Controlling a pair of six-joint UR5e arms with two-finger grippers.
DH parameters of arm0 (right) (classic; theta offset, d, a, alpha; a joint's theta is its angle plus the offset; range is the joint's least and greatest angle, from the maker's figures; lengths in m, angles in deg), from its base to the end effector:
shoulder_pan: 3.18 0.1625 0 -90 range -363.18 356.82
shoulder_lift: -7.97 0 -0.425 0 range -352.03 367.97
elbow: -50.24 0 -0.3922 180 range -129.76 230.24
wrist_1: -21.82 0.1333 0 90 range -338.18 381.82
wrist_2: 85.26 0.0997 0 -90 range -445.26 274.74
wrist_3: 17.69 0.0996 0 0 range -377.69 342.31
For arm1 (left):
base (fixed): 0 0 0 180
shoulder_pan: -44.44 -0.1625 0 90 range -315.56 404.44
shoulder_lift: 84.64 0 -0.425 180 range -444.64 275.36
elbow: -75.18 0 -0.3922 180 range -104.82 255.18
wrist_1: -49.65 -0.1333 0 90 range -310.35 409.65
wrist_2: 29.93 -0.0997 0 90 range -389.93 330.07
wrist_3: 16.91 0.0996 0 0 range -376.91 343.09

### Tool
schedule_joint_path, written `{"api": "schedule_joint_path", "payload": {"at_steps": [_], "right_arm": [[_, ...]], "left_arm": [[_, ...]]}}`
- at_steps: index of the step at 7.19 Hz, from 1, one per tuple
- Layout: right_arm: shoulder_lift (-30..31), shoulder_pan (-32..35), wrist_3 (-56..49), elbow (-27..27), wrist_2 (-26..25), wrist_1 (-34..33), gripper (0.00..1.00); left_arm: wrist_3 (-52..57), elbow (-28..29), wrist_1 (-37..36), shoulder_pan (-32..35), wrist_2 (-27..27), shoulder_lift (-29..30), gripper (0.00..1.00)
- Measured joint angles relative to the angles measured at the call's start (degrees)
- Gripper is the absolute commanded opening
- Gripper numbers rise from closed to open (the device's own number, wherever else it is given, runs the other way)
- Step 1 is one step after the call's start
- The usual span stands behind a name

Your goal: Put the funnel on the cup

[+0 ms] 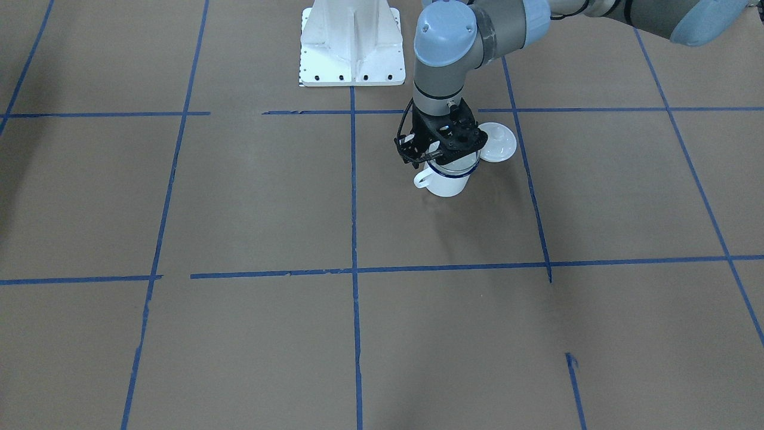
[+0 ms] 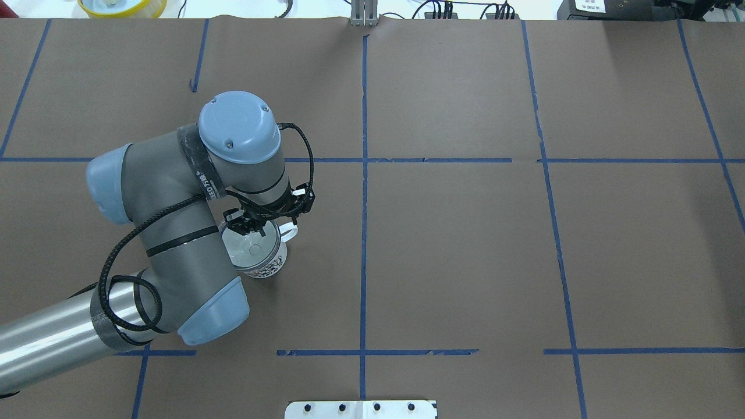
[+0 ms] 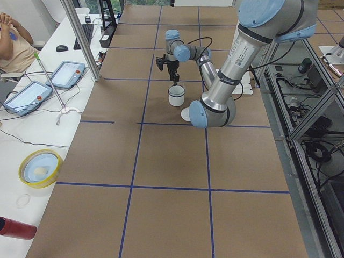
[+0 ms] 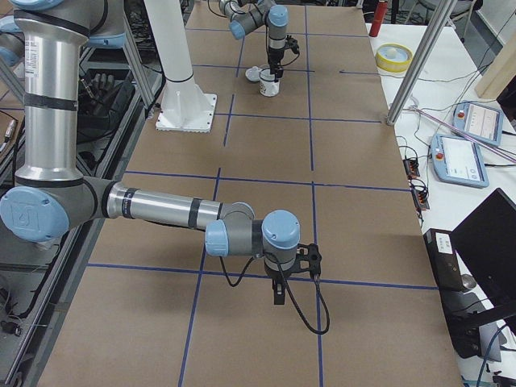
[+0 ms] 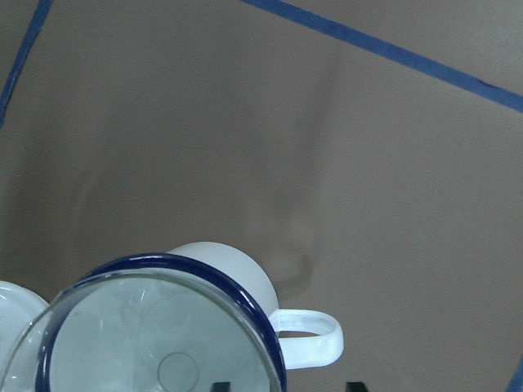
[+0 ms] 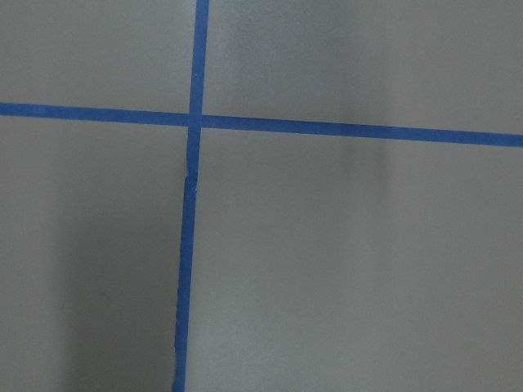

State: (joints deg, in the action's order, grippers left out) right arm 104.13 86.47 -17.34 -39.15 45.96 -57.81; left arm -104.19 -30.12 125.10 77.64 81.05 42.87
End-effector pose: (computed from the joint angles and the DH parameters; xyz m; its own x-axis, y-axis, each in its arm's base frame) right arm 0.0649 -0.4485 0.6998 0.7519 -0.0399 0.6580 0.0015 0.9983 0.0588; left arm 0.4751 -0.4276 0.1985 0.6718 -0.3866 -0.6319 0.2942 0.9221 -0.2514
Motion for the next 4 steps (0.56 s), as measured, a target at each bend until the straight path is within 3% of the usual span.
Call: {"api": "schedule_joint_path", "payload": {"at_steps": [2, 4], "right_arm": [[0.0, 0.0, 0.0, 0.0, 0.0, 0.0, 1.0], [0.0, 0.0, 0.0, 0.0, 0.0, 0.0, 1.0]], "left_arm": [[7.92, -8.14, 0.11, 4.17, 0.06, -5.22, 1.0], [27.27, -12.51, 2.85, 14.47, 1.99, -13.16, 1.0]]}}
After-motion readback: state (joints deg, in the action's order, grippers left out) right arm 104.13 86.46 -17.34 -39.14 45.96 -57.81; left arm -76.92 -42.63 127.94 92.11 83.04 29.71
